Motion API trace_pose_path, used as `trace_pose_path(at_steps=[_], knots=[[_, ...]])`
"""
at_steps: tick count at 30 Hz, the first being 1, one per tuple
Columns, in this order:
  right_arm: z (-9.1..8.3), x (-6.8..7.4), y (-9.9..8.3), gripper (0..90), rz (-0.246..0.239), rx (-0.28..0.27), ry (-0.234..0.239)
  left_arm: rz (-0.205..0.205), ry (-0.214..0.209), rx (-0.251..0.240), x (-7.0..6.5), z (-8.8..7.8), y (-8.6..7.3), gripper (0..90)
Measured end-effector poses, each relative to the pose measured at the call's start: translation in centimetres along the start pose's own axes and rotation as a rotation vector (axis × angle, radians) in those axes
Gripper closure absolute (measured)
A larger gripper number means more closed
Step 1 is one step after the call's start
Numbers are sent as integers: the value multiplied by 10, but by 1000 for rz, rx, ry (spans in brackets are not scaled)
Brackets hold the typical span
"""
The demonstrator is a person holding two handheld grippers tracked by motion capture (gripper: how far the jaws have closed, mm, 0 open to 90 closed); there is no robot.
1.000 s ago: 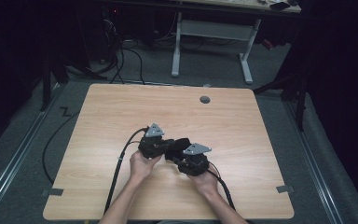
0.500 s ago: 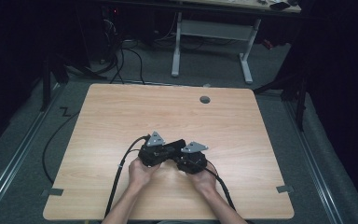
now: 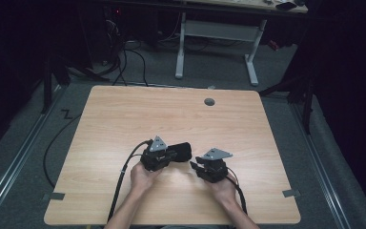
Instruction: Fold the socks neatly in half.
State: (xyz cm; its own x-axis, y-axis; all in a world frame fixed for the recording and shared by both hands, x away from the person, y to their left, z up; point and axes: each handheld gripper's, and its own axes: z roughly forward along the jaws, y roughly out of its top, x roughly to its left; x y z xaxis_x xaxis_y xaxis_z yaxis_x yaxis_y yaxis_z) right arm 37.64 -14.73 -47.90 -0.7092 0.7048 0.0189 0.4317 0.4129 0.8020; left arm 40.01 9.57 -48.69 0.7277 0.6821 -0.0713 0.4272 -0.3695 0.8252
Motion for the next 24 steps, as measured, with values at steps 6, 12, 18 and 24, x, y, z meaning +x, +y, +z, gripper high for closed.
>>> trace_pose_path(at_steps=[6, 12, 18, 24], knots=[[-13, -6, 28, 746, 16, -75, 35, 4, -4, 8, 0, -1, 2, 794], [17, -9, 48, 739, 25, -18, 57, -6, -18, 14, 1, -3, 2, 733], [40, -10, 46, 738, 29, 49, 66, -35, -22, -4, 2, -7, 5, 626], [45, -11, 44, 730, 31, 64, 60, -96, 10, -59, 9, -10, 12, 558]])
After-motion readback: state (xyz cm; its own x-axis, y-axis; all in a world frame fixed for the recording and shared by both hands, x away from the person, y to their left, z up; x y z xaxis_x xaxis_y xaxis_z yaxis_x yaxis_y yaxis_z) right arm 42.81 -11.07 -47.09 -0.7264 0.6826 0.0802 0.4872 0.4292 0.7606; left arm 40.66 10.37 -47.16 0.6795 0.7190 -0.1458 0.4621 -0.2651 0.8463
